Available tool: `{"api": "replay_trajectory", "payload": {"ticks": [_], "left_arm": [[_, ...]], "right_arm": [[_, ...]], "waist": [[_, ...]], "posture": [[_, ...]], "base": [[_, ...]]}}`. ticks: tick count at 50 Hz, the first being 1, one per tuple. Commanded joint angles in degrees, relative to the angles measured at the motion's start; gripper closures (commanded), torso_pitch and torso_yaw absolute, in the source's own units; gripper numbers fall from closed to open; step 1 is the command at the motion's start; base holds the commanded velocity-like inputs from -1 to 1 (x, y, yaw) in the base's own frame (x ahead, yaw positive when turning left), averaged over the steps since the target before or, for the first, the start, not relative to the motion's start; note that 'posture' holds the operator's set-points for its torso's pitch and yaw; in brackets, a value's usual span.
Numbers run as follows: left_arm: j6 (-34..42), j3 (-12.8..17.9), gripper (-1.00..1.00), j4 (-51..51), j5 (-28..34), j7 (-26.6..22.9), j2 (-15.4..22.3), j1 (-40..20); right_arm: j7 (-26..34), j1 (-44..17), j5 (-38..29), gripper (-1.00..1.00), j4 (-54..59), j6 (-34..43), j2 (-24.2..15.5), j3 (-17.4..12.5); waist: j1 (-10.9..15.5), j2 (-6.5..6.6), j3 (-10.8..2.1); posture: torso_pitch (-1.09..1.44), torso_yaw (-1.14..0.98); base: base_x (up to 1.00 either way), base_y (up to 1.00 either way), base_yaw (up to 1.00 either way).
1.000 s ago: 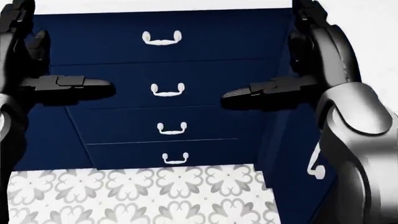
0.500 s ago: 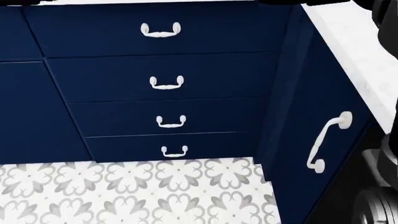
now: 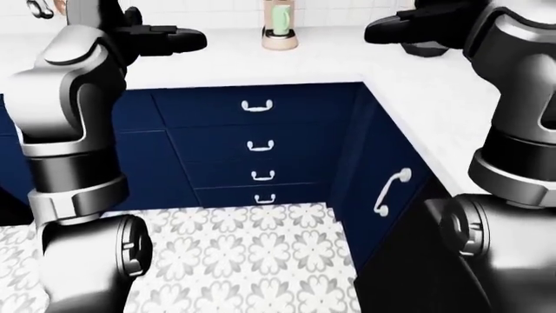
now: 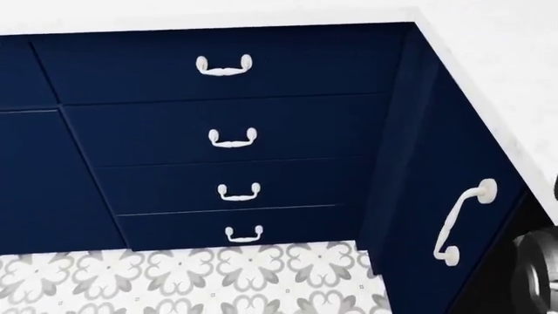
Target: Press the button on the coffee machine to serve coffee.
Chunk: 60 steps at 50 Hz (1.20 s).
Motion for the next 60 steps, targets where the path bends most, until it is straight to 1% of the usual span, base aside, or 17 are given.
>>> {"api": "replay_trajectory", "payload": {"ticks": [1, 5, 7, 8, 10, 16, 21, 31, 33, 35, 36, 38, 45, 49, 50, 52, 60], "left_arm": [[-1.94, -0.03, -1.00, -2.68, -0.13, 0.00, 0.43, -2.59], [-2.40, -0.14, -1.00, -2.46, -0.07, 0.09, 0.21, -2.48], [-1.84, -0.09, -1.00, -3.04, -0.13, 0.06, 0.31, -2.32], [-2.03, -0.09, -1.00, -2.83, -0.06, -0.01, 0.38, -2.29], [-2.17, -0.11, -1.00, -2.71, 0.01, -0.03, 0.39, -2.32], [-1.62, -0.24, -1.00, -3.46, 0.16, 0.10, 0.14, -2.16], [-1.04, 0.04, -1.00, -3.90, 0.16, -0.04, 0.43, -2.11], [-1.45, 0.20, -1.00, -3.37, -0.29, 0.41, 0.10, -2.21], [-1.40, 0.14, -1.00, -3.28, -0.40, 0.54, 0.09, -2.25], [-1.45, -0.01, -1.00, -3.13, -0.40, 0.52, 0.14, -2.44], [-1.29, -0.03, -1.00, -3.01, -0.40, 0.51, 0.28, -2.78], [-1.38, -0.05, -1.00, -2.74, -0.39, 0.44, 0.37, -3.00], [-0.95, 0.24, -1.00, -3.27, -0.66, 0.34, 0.77, -2.65], [-1.13, 0.25, -1.00, -3.06, -0.73, 0.48, 0.67, -2.60], [-1.30, 0.21, -1.00, -2.92, -0.72, 0.49, 0.63, -2.56], [-1.47, 0.20, -1.00, -2.84, -0.73, 0.50, 0.63, -2.42], [-1.09, 0.16, -1.00, -3.35, -0.88, 0.76, 0.62, -2.51]], "right_arm": [[-0.17, -2.16, -0.45, -1.00, -1.82, -1.70, -1.46, -1.36], [-0.08, -2.17, -0.44, -1.00, -2.02, -1.44, -1.61, -1.45], [-0.08, -2.50, -0.40, -1.00, -1.94, -1.23, -1.69, -1.49], [-0.02, -2.66, -0.42, -1.00, -1.78, -1.28, -1.79, -1.43], [0.07, -2.32, -0.39, -1.00, -2.04, -1.29, -1.71, -1.39], [-0.07, -1.23, -0.13, -1.00, -2.52, -1.50, -1.46, -1.75], [-0.16, -1.75, -0.22, -1.00, -1.76, -1.90, -1.24, -1.27], [0.51, -2.71, -0.77, -1.00, -0.27, -2.41, -1.56, -1.11], [0.62, -2.69, -0.82, -1.00, -0.22, -2.34, -1.60, -1.10], [0.74, -2.50, -0.72, -1.00, -0.40, -2.35, -1.52, -1.29], [0.80, -2.66, -0.71, -1.00, -0.13, -2.53, -1.68, -1.41], [0.77, -3.20, -0.75, -1.00, 0.19, -2.43, -1.77, -1.31], [0.46, -2.87, -0.76, -1.00, 0.04, -2.66, -1.12, -1.11], [0.47, -2.91, -0.82, -1.00, 0.08, -2.63, -0.97, -0.92], [0.53, -2.89, -0.86, -1.00, 0.20, -2.74, -0.95, -0.83], [0.53, -2.71, -0.89, -1.00, 0.09, -2.79, -0.81, -0.86], [0.91, -2.91, -1.12, -1.00, 0.44, -2.99, -0.71, -0.69]], "waist": [[-0.62, 1.08, -1.94], [-0.14, -1.52, -1.60], [0.14, -4.34, -1.90], [-0.29, -2.25, -1.85], [-0.21, -3.80, -1.59], [-0.46, -1.01, -0.99], [-1.67, 4.19, -2.60], [-0.83, -0.22, -1.76], [-0.49, -1.99, -1.77], [-0.16, -5.55, -2.54], [-0.33, -3.63, -2.03], [-0.13, -4.24, -1.97], [-0.44, -0.56, -1.20], [-1.36, 5.05, -2.34], [-0.93, 2.40, -1.77], [-1.15, 3.44, -1.75], [-0.35, -1.41, -1.52]], "posture": [[0.00, 0.00], [0.00, 0.00], [0.00, 0.00], [0.00, 0.00], [0.00, 0.00], [0.00, 0.00], [0.00, 0.00], [0.00, 0.00], [0.00, 0.00], [0.00, 0.00], [0.00, 0.00], [0.00, 0.00], [0.00, 0.00], [0.00, 0.00], [0.00, 0.00], [0.00, 0.00], [0.00, 0.00]], "base": [[0.10, 0.00, 0.00], [0.09, 0.00, 0.00], [0.09, 0.00, 0.00], [0.09, 0.00, 0.00], [0.09, 0.00, 0.00], [0.09, 0.00, 0.00], [0.09, 0.00, 0.00], [0.09, 0.00, 0.00], [0.10, 0.00, 0.00], [0.11, 0.00, 0.00], [0.12, 0.00, 0.00], [0.12, 0.00, 0.00], [0.14, 0.00, 0.00], [0.15, 0.00, 0.00], [0.15, 0.00, 0.00], [0.16, 0.00, 0.00], [0.16, 0.00, 0.00]]}}
